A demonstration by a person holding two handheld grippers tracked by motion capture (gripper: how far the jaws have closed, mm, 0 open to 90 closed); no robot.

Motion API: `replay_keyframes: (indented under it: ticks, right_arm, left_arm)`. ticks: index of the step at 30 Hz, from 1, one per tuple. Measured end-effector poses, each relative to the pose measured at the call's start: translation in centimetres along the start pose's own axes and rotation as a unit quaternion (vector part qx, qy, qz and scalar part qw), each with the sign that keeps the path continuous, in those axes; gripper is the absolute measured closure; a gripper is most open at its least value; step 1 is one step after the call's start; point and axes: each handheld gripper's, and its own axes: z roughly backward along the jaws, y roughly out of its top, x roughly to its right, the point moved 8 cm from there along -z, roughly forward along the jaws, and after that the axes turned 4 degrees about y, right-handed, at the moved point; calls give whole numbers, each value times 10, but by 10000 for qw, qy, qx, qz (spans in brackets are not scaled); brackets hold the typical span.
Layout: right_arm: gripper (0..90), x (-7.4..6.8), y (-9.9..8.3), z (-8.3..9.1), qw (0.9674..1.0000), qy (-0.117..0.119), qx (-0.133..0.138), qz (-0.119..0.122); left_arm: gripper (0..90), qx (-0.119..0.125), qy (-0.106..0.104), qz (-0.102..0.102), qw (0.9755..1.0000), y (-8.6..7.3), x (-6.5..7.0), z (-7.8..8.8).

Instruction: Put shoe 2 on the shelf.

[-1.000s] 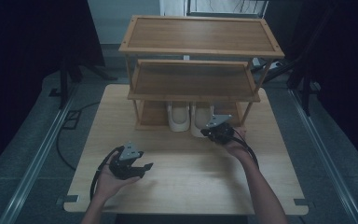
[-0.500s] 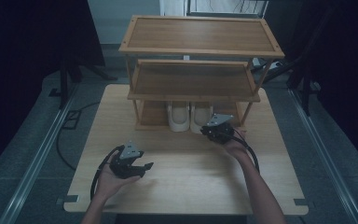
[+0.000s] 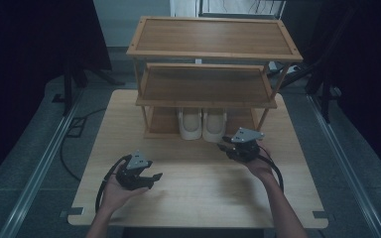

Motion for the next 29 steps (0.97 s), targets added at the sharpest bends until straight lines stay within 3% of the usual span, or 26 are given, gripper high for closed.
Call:
replay_keyframes:
  ticks: [6,12,15,20,26,29]
  right_arm:
    - [589,-12,-22,43,9988,-117,356,-318]
    - [547,-24,-55,77,9968,-346,446,-558]
    - [542,-25,-72,91,9942,-500,538,-789]
    - [534,-22,-84,97,9925,-590,506,-940]
    - [500,-24,-85,95,9929,-656,509,-850]
    - [465,-21,-91,94,9917,-749,439,-945]
  left_arm:
    - [409,46,49,-18,10000,1,1,1]
    - [408,32,101,3,9999,-1,-2,0]
    - [406,3,110,16,9999,-3,-3,-2]
    - [404,-23,116,1,9999,-3,-2,-3]
    - [402,25,156,3,9999,-1,-4,-1]
    - [402,8,169,20,9999,-2,-4,-2]
